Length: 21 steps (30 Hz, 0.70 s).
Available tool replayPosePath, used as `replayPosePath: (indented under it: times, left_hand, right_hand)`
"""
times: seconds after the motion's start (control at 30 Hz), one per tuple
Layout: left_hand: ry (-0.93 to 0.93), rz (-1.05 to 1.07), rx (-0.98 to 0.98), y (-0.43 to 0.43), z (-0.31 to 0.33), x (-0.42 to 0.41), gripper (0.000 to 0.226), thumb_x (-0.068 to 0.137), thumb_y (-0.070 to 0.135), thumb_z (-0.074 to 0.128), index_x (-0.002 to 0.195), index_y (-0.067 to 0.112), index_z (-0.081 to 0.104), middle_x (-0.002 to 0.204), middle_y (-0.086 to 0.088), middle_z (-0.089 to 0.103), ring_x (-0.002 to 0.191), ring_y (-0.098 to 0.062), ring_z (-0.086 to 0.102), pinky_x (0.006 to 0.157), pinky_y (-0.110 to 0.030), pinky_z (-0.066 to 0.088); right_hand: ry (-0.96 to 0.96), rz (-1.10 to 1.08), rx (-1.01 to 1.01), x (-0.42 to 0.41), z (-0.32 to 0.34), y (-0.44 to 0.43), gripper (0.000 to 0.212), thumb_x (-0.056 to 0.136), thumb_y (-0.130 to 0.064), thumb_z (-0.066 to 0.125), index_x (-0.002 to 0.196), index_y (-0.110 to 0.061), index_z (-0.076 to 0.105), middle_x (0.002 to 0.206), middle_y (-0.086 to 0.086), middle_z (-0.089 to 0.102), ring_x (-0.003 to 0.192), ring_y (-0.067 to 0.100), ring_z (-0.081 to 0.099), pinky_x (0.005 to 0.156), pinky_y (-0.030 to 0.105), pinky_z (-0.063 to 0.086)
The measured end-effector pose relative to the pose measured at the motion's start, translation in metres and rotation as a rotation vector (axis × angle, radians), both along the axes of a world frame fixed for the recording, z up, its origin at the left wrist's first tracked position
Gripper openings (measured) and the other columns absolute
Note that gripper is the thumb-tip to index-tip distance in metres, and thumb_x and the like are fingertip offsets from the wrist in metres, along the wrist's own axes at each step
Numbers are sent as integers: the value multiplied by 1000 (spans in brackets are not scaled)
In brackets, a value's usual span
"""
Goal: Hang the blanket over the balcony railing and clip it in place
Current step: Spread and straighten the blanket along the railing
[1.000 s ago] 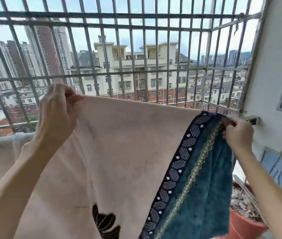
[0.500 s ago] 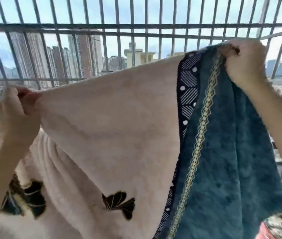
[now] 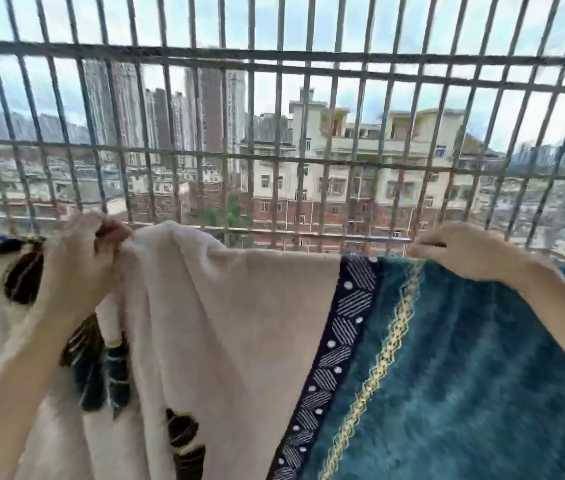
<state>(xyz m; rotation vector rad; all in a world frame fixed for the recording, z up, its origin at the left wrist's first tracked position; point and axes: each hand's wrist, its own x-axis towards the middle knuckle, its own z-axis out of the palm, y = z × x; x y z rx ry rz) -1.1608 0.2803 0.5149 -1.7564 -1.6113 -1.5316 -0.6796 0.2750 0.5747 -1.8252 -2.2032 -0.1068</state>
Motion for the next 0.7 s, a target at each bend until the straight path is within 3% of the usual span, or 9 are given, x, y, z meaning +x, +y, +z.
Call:
replayPosePath:
  times: [0.1,0.23,0.3,0.37,0.4,0.5,0.6,0.63,0.7]
  left_hand:
    - [33,-63,-20,-1,0,-17,9,86,6,68,95,8,70,96,-9,67,89,-27,62,79,-34,47]
    - [52,-133,-44,-10,-3,-40,15,88,9,68,102,14,69,103,3,62,94,-12,59,84,-12,42]
    - [108,-141,-85,-8,-4,-65,19,88,14,68,107,15,68,106,7,60,100,-14,58,92,-24,45]
    - [164,-131,-126,-4,-2,-88,17,88,19,70,104,17,70,103,4,65,100,-18,62,93,-36,50]
    - [178,-139,-149,-3,-1,-96,14,87,18,71,101,19,70,100,2,68,97,-18,64,91,-41,52]
    - [160,-207,-191,2,9,-104,22,83,6,73,86,26,65,89,3,68,88,-18,66,83,-43,56]
    - [237,-144,-162,3,15,-97,19,83,-2,69,82,16,66,82,2,63,78,-12,58,76,-22,51]
    - [248,-143,-148,1,15,-92,13,85,-1,68,82,11,65,81,0,61,78,-12,54,74,-19,49]
    - [287,-64,-122,-8,7,-86,7,90,11,65,84,10,61,85,-2,58,85,-16,51,77,-30,48]
  right_hand:
    - [136,6,91,-10,-2,-16,41,75,-56,48,95,-27,69,74,-3,66,51,5,57,47,13,37]
    - [149,3,237,-34,-11,-21,22,88,-46,58,87,-26,67,67,-6,57,54,-1,41,51,18,27]
    - [247,-1,312,-52,-15,-27,36,81,-67,53,88,-35,69,66,-12,58,54,-5,41,48,16,30]
    - [358,13,302,-58,-26,-25,48,68,-88,46,81,-47,66,60,-13,60,46,10,50,39,21,37]
    - [340,24,291,-61,-33,-22,48,65,-89,50,85,-49,66,65,-11,63,50,13,54,39,24,40]
    - [264,100,346,-110,-38,-27,40,65,-71,67,95,-45,64,83,-16,60,67,9,54,53,27,43]
    - [143,150,445,-161,-44,-37,62,63,-61,67,114,-26,64,106,-11,53,94,10,51,84,33,44]
    - [163,153,473,-174,-48,-39,62,65,-61,65,114,-23,64,111,-6,54,98,11,51,87,37,46]
    - [240,175,542,-197,-58,-43,45,76,-60,60,97,-20,63,99,-6,57,80,7,54,77,34,53]
